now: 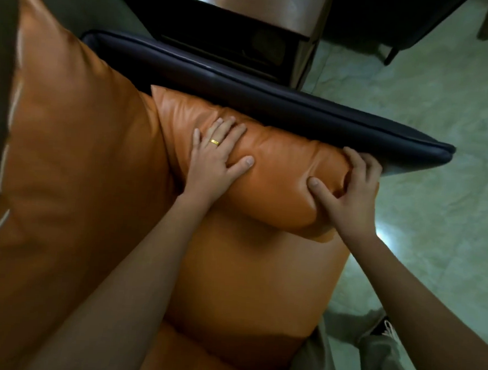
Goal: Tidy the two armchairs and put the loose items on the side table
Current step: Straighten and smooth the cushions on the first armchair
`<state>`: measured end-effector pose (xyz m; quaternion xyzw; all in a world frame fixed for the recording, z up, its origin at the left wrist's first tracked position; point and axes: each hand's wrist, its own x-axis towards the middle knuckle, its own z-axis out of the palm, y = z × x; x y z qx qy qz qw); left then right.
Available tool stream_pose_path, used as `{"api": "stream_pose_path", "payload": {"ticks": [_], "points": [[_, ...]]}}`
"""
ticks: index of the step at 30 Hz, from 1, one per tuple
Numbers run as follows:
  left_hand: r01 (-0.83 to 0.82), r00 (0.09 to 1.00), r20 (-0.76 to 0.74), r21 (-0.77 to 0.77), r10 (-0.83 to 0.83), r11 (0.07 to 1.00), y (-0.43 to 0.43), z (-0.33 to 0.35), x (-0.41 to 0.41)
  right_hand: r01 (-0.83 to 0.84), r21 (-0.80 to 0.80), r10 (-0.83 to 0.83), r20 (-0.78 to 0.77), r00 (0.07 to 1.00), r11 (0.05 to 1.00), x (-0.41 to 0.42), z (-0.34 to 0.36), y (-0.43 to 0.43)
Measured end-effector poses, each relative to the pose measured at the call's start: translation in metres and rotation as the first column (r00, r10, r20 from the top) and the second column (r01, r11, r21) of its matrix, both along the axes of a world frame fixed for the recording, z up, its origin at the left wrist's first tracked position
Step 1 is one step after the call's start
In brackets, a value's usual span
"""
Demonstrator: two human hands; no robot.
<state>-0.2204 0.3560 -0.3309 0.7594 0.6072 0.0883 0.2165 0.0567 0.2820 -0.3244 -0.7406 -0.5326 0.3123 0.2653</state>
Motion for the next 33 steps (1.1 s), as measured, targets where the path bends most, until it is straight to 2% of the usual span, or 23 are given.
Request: {"api": "stream_pose_path", "payload": {"ticks": [3,6,8,10,11,13,14,17,20,23,25,28,30,33], "points": [[-0.199,0.975,0.099,-0.020,0.200,0.980,-0.032,0.004,0.026,-0.052,0.000,0.052,0.071,0.996,0.999,0.012,0.010,-0.011],[-0.396,0.902,0.164,-0.052,0.399,0.917,-0.065,0.004,0.053,-0.126,-0.012,0.125,0.234,0.964,0.992,0.016,0.021,-0.025],[-0.468,0.856,0.204,-0.089,0.476,0.879,-0.087,0.003,0.065,-0.214,-0.018,0.207,0.347,0.915,0.977,0.017,0.025,-0.037],[-0.512,0.805,0.264,-0.142,0.531,0.847,-0.112,0.004,0.073,-0.305,-0.029,0.294,0.366,0.883,0.952,0.018,0.026,-0.048],[-0.529,0.792,0.259,-0.161,0.553,0.833,-0.124,0.004,0.077,-0.355,-0.029,0.342,0.346,0.874,0.934,0.018,0.026,-0.052],[-0.584,0.766,0.146,-0.251,0.626,0.772,-0.156,-0.003,0.082,-0.465,-0.014,0.453,0.255,0.854,0.885,0.020,0.025,-0.060],[-0.622,0.733,0.066,-0.339,0.677,0.706,-0.174,-0.008,0.084,-0.523,-0.005,0.514,0.199,0.835,0.852,0.022,0.025,-0.063],[-0.700,0.591,-0.146,-0.582,0.794,0.414,-0.234,-0.011,0.087,-0.692,-0.026,0.691,0.070,0.719,0.722,0.037,0.029,-0.069],[-0.740,0.458,-0.255,-0.640,0.852,0.206,-0.285,0.015,0.108,-0.820,-0.097,0.818,-0.070,0.570,0.563,0.065,0.042,-0.072],[-0.751,0.358,-0.298,-0.655,0.885,0.083,-0.329,0.040,0.150,-0.877,-0.242,0.867,-0.190,0.461,0.414,0.101,0.052,-0.083],[-0.762,0.320,-0.296,-0.645,0.900,0.059,-0.350,0.052,0.181,-0.884,-0.334,0.863,-0.277,0.423,0.327,0.125,0.057,-0.090],[-0.807,0.279,-0.254,-0.584,0.926,0.083,-0.375,0.072,0.219,-0.911,-0.390,0.940,-0.238,0.243,0.137,0.156,0.059,-0.100],[-0.820,0.239,-0.225,-0.567,0.944,0.073,-0.391,0.077,0.238,-0.903,-0.421,0.956,-0.219,0.193,0.085,0.174,0.057,-0.112],[-0.809,0.188,-0.186,-0.585,0.964,0.045,-0.419,0.078,0.262,-0.898,-0.437,0.954,-0.248,0.168,0.045,0.188,0.056,-0.131]]}}
